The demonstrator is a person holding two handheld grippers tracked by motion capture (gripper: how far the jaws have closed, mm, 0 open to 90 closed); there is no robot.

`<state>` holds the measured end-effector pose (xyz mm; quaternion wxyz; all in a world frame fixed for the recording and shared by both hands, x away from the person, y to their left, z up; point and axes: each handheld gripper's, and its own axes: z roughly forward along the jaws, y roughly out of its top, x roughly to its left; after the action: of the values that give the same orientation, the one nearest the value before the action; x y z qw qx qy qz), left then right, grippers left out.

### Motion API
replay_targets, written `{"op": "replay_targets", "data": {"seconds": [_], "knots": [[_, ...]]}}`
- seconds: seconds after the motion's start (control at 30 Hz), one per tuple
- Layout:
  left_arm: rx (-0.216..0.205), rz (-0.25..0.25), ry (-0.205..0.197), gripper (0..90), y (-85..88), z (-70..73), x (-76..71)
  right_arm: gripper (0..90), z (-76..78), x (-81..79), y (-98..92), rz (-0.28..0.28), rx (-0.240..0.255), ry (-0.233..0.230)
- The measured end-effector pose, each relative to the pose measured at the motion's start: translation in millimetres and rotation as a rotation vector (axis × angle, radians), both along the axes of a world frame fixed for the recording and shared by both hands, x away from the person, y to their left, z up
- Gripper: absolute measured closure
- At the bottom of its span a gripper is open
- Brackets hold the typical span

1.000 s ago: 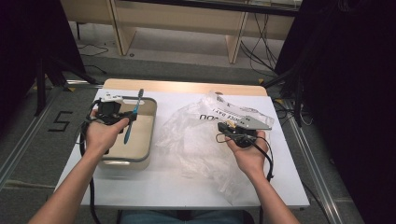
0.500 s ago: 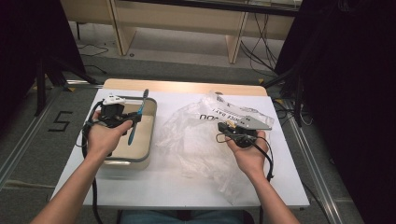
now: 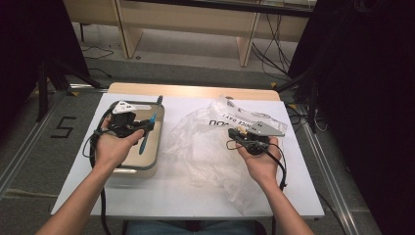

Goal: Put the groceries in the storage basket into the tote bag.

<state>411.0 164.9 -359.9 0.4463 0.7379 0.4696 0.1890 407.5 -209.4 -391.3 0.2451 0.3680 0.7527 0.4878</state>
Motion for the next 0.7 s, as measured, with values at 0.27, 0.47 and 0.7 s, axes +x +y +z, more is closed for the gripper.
{"op": "replay_targets", "data": {"seconds": [0.27, 0.47, 0.7], "knots": [[-0.006, -0.025, -0.004, 78.6, -6.7, 0.1, -4.8, 90.0, 0.0, 0.0, 0.0, 0.000, 0.001, 0.000], [-0.007, -0.050, -0.002, 78.5, -13.0, 0.0, -8.6, 90.0, -0.5, 0.1, 0.4, 0.003, -0.002, 0.002], [-0.011, -0.075, -0.006, 78.5, -19.3, 1.3, -13.2, 90.0, 0.1, -0.1, -0.1, -0.001, 0.000, 0.000]]}}
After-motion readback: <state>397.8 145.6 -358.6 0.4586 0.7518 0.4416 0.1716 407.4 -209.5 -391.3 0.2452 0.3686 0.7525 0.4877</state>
